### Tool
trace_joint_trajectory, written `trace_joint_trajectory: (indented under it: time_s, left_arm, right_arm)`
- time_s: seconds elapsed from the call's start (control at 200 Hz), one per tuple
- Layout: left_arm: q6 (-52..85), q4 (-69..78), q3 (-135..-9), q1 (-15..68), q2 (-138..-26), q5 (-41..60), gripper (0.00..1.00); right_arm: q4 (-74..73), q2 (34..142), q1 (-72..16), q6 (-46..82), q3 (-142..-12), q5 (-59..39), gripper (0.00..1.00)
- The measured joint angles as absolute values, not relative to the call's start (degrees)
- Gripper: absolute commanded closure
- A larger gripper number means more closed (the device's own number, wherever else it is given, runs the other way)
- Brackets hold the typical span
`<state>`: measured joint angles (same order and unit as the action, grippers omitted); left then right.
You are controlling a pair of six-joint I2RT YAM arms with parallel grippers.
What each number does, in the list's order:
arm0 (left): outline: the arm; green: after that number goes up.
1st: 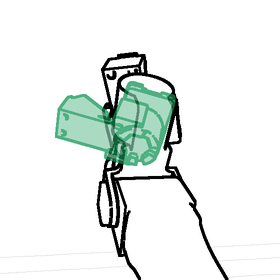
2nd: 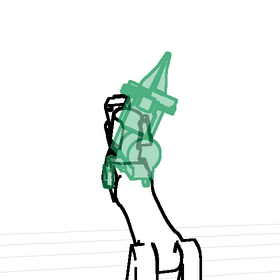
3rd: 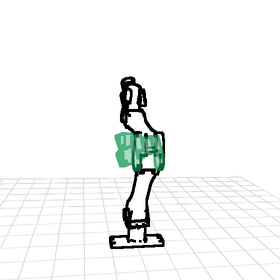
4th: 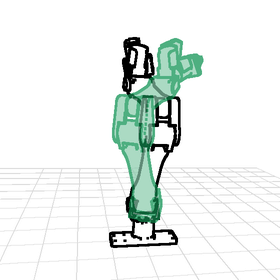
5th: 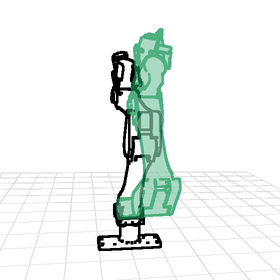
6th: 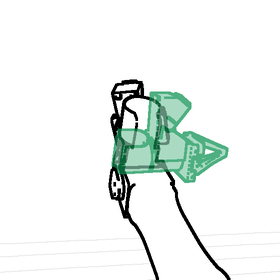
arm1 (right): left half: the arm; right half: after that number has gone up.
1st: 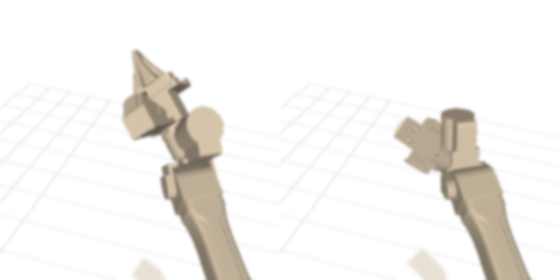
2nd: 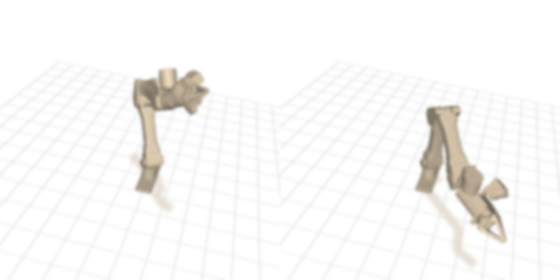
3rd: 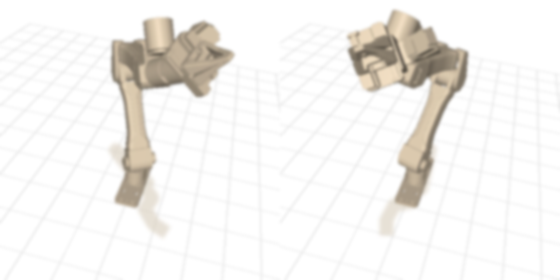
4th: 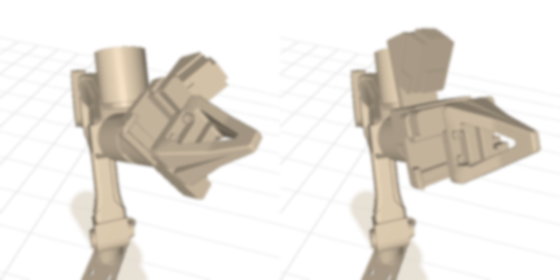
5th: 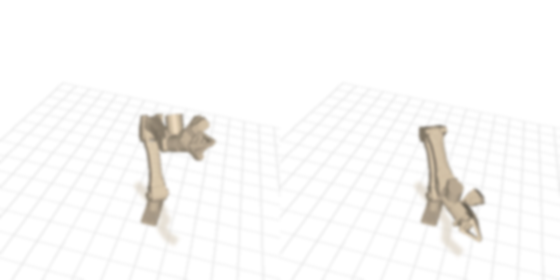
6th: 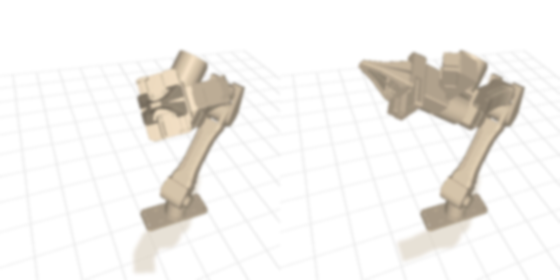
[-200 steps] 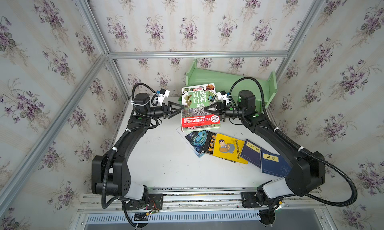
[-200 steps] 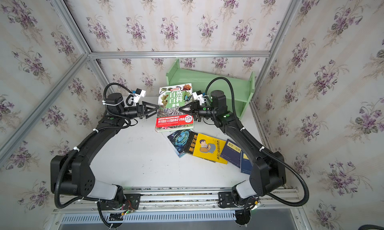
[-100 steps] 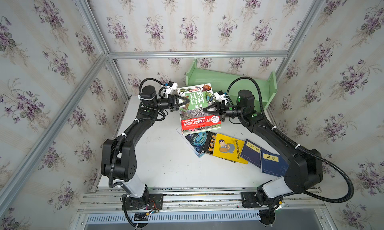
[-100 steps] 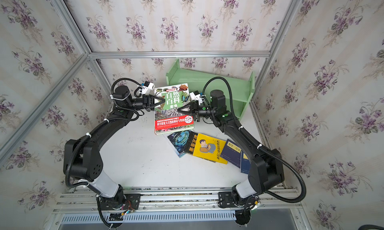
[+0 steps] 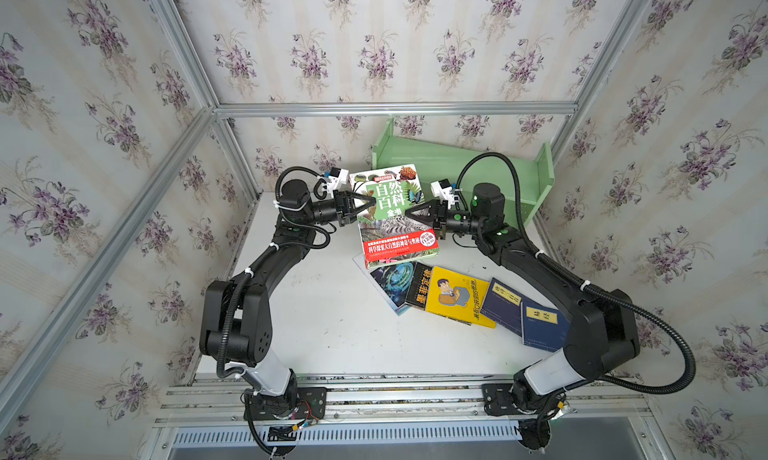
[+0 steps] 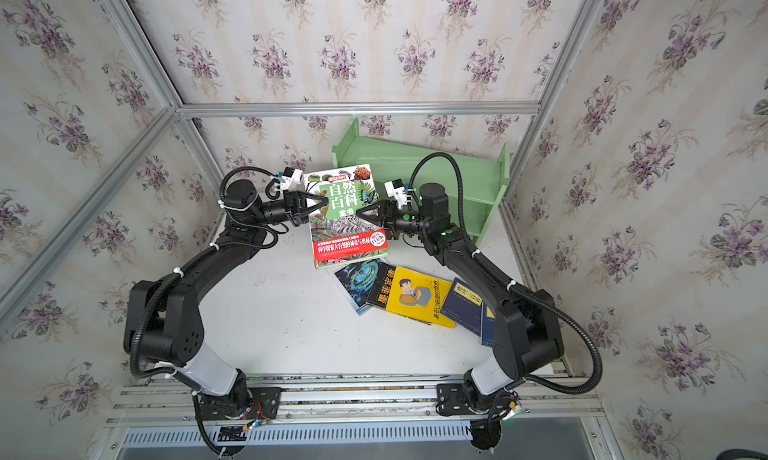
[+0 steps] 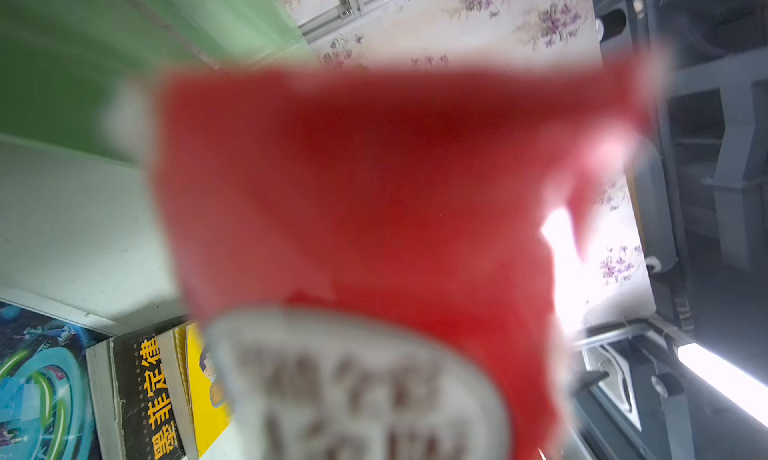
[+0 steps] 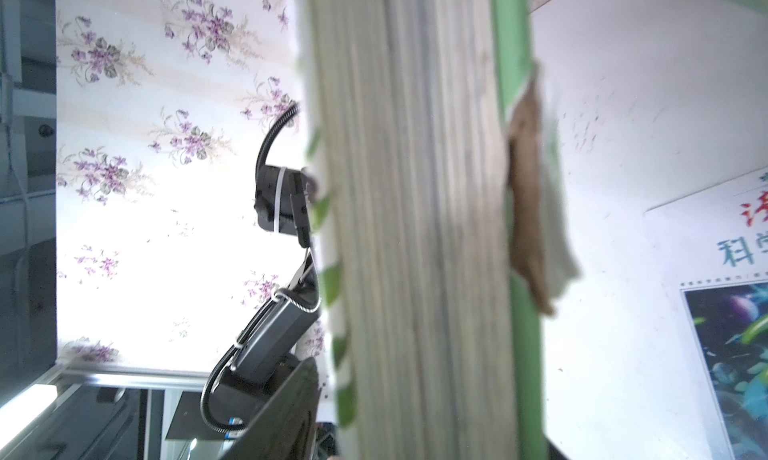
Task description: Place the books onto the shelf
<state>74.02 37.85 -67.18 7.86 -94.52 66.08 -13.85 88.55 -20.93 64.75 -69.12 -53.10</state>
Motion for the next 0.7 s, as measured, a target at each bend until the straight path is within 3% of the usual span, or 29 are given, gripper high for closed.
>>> trace_joint_trajectory:
  time_s: [0.225,0.37,0.7]
  left_arm:
    - [88.84,53.15,-52.56,8.51,-94.63,54.0,0.96]
    - [92.62,54.52,-45.43,9.17,-93.12,43.11,0.97]
    - [87.92,47.79,-47.92,14.59,-93.43,33.78,0.99]
  right_arm:
    - [-19.94,84.62,-19.79,67.68,-58.57,-41.85,0.27]
    - [-22.2,81.69,-19.51,69.67,-50.83,-34.94,0.27]
    - [-31.07,77.3,-19.49,75.2,-37.28,-25.65,0.27]
